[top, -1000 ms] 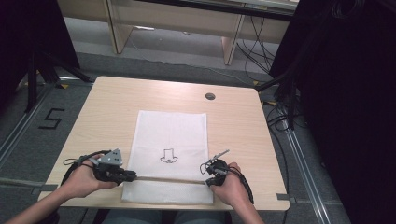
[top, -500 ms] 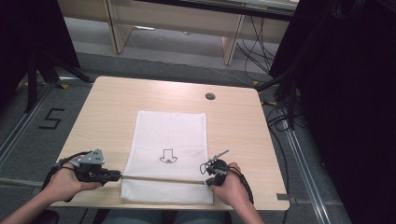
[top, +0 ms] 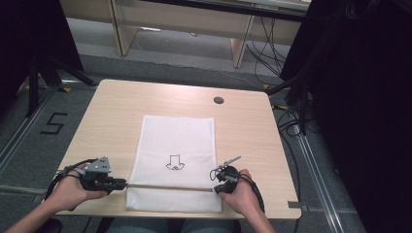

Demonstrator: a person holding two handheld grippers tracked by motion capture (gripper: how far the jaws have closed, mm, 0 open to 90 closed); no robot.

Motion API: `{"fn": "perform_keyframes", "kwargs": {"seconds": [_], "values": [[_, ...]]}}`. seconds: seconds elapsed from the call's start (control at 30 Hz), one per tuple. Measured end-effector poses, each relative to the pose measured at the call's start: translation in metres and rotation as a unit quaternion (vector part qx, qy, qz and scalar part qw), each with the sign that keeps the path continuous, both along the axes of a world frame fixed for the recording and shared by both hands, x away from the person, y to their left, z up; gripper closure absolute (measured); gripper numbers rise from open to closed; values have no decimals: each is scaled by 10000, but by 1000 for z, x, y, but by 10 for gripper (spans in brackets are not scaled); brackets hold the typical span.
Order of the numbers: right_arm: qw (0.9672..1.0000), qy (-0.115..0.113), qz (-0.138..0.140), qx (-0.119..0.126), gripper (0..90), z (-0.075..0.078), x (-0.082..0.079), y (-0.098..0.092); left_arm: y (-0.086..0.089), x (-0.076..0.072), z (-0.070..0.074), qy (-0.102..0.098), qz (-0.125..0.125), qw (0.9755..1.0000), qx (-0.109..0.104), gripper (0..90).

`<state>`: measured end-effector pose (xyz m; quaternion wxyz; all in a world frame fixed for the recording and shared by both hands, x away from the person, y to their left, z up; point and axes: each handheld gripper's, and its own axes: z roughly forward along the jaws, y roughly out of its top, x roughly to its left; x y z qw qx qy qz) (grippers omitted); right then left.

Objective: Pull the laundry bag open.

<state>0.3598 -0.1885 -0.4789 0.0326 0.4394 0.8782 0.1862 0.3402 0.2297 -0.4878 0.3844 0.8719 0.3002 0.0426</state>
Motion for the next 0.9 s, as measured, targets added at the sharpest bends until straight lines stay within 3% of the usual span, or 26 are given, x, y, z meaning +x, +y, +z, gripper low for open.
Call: {"fn": "perform_keyframes", "kwargs": {"seconds": [0.03,0.07,0.1,0.17,0.2,0.3,0.33,0.37,0.4,0.47,0.57,0.67,0.7,0.77,0.8,0.83,0.9], "values": [[10000,-19,0,-16,885,0,0,0,0,0,0,33,9,10000,-18,813],[10000,-24,-1,-4,881,0,0,0,1,2,0,-64,-36,9999,92,803],[9999,49,-98,19,865,1,0,0,1,1,0,-129,86,9999,46,760],[10000,20,-48,69,852,0,1,-1,3,2,2,-230,86,9997,26,727],[9999,26,-97,86,835,1,0,-1,3,2,3,-230,186,9995,-62,662],[9997,111,-104,199,802,2,0,-2,4,6,3,-401,208,9984,-337,599],[9997,27,-96,228,793,2,0,-3,0,7,3,-315,355,9975,-518,565],[9995,58,-168,243,781,4,0,-3,-1,11,3,-404,324,9971,-552,532],[9993,75,-263,265,771,6,-1,-3,-5,13,3,-389,455,9962,-637,505],[9988,-213,-150,426,742,8,0,-5,-13,21,3,-570,450,9947,-730,452],[9984,-275,-199,445,730,8,0,-5,-30,33,2,-545,576,9934,-834,429],[9979,-410,-167,481,717,8,-1,-6,-42,42,1,-644,506,9937,-771,408],[9976,-382,-307,496,706,10,-2,-6,-46,42,-2,-692,588,9927,-795,401],[9973,-406,-335,509,703,10,-3,-6,-45,41,-2,-641,570,9937,-725,401],[9969,-462,-341,534,701,10,-3,-7,-43,41,-3,-729,551,9935,-685,402],[9963,-575,-232,597,700,9,-2,-9,-41,40,-5,-671,678,9929,-706,402],[9963,-528,-319,606,699,10,-4,-8,-35,42,-5,-685,694,9928,-691,406]]}}
